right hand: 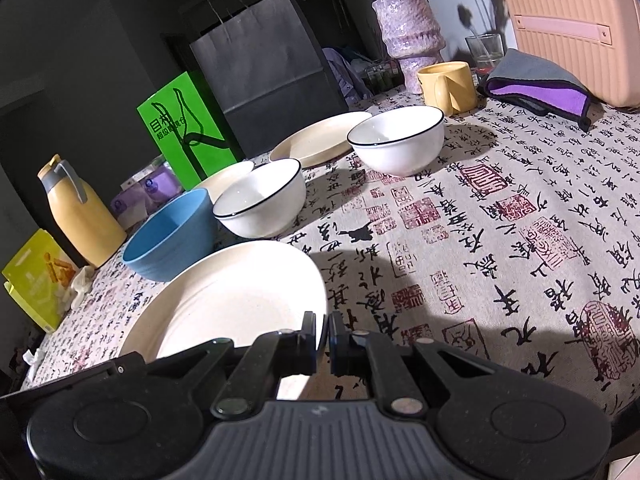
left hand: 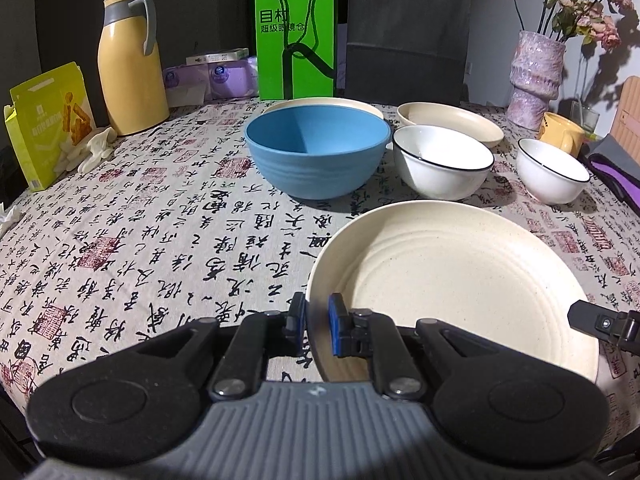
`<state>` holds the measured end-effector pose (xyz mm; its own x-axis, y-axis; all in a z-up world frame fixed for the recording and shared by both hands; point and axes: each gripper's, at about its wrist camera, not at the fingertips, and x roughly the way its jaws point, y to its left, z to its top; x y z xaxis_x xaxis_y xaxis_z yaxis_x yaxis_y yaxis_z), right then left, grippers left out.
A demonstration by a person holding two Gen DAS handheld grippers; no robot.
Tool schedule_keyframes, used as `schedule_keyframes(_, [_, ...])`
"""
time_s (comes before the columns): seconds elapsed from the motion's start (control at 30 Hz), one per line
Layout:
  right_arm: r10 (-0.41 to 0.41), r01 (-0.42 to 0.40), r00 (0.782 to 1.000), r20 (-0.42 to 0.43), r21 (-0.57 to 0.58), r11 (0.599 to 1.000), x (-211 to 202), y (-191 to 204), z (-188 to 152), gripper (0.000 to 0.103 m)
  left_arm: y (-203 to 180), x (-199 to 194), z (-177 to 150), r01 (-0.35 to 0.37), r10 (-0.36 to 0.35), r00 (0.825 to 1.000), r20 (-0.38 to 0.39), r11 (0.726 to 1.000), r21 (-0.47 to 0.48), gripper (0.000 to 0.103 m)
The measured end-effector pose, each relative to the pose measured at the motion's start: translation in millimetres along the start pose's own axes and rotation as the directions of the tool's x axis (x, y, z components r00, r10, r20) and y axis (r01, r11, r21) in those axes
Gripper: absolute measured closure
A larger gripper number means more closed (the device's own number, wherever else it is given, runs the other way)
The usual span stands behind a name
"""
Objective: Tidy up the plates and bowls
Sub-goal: 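Carry the cream plate in the left gripper beside the blue bowl and lower it, then open the left gripper to release the cream plate onto the table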
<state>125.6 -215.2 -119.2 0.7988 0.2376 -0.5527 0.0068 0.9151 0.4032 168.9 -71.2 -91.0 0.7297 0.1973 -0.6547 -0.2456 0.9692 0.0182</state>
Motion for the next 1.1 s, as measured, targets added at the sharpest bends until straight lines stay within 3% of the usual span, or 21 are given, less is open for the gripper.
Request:
schedule_keyframes(0.4, [-0.024,0.024,0.999,-0.035,-0.009,1.0,12.5,-2.6,-5.5,0.097,-2.9,15.2,-7.7,-0.006,0.007,0.999,-0.042,1.0,0.018,0.09])
schedule_keyframes(0.77, [-0.028,0.027,0.999,-0.038,-0.02,0.999,13.5,-2.1,-4.7,0.097,-5.3,14.4,-9.1,-0.01,0.012,0.999,-0.034,0.999,0.042,0.088])
schedule_keyframes(0.83, [-0.023,0.023,0.999,-0.043,-0.015,1.0,13.3,-2.5,-4.2,0.094,-3.7,13.5,-9.1,-0.005,0.006,0.999,-0.032,0.999,0.039,0.083])
schedule_keyframes(0.9, [-0.021,0.021,0.999,-0.039,-0.014,1.0,11.8,-2.5,-3.9,0.094,-2.0,11.8,-8.5,-0.003,0.004,1.0,-0.026,1.0,0.031,0.067])
schedule_keyframes(0.97, [-0.021,0.02,0.999,-0.029,-0.015,1.0,9.4,-2.4,-3.1,0.093,0.5,8.3,-7.4,-0.007,0.008,1.0,-0.01,1.0,0.027,0.058])
schedule_keyframes(1.03, [-0.021,0.021,1.0,-0.022,-0.015,1.0,6.7,-2.5,-2.4,0.084,1.9,3.7,-5.8,-0.011,0.011,1.0,0.007,1.0,0.026,0.049])
schedule_keyframes(1.1, [-0.025,0.024,1.0,-0.015,-0.019,1.0,4.4,-2.8,-1.7,0.074,3.3,-0.9,-4.7,-0.018,0.018,1.0,0.026,1.0,0.021,0.027])
